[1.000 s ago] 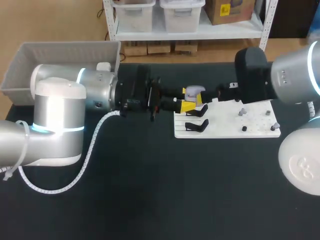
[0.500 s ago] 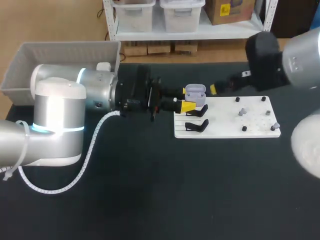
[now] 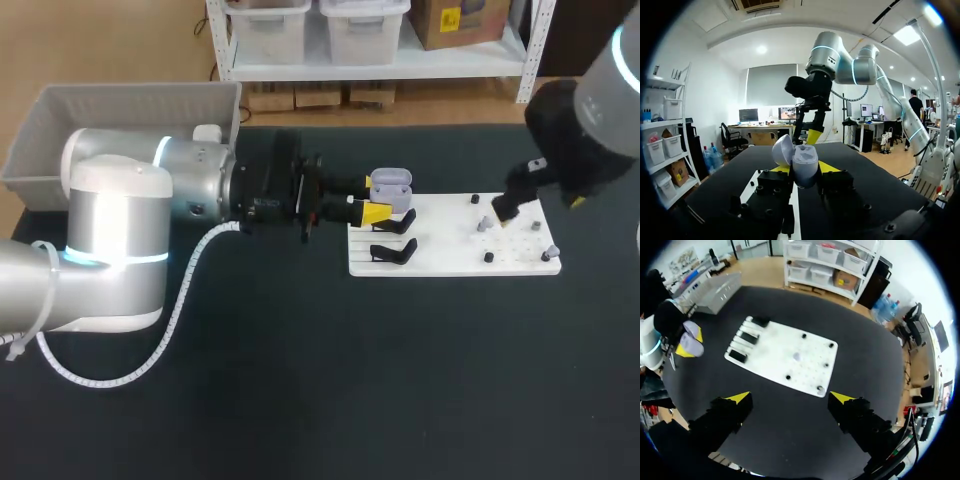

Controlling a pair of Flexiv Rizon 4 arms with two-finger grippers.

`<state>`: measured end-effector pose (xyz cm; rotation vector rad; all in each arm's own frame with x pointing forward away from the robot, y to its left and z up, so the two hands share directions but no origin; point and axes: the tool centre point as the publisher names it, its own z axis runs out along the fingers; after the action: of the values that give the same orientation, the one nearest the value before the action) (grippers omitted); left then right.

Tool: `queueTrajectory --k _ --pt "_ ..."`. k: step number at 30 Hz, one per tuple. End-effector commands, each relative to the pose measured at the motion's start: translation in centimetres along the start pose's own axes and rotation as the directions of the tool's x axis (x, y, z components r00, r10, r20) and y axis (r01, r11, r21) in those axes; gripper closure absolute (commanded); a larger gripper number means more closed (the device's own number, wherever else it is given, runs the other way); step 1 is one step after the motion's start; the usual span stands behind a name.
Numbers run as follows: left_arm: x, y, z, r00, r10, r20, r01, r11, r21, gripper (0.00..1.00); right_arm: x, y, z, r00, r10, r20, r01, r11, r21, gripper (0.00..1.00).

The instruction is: Pick up each earbud case from the left stands, insert the matching earbuds, close the lid, and place the case in the box.

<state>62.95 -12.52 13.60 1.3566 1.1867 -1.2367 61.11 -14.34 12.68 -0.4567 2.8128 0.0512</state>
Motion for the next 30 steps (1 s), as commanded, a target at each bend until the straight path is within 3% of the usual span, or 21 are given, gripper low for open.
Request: queueTrajectory --k 1,9,21,30 --pt "0.1 -0.1 0.0 1.000 0.003 0.003 -0.003 1.000 -0.004 1.00 0.3 0.0 0.0 0.992 -0.001 -0.129 0.023 0.985 0.169 0.00" --pt "0.1 -0.1 0.0 1.000 0.003 0.003 -0.003 1.000 -0.004 1.00 1.4 -0.9 2.0 0.980 -0.026 -0.198 0.059 0.985 0.161 0.00" --pt "0.1 -0.1 0.0 1.000 0.003 0.003 -0.003 1.000 -0.004 1.00 1.9 -3.0 6.0 0.982 -0.017 -0.190 0.038 0.993 0.108 0.00" --pt "0.1 -0.1 0.0 1.000 0.003 0.003 -0.003 1.000 -0.004 1.00 1.9 -3.2 6.1 0.985 -0.006 -0.173 0.026 0.994 0.110 0.00"
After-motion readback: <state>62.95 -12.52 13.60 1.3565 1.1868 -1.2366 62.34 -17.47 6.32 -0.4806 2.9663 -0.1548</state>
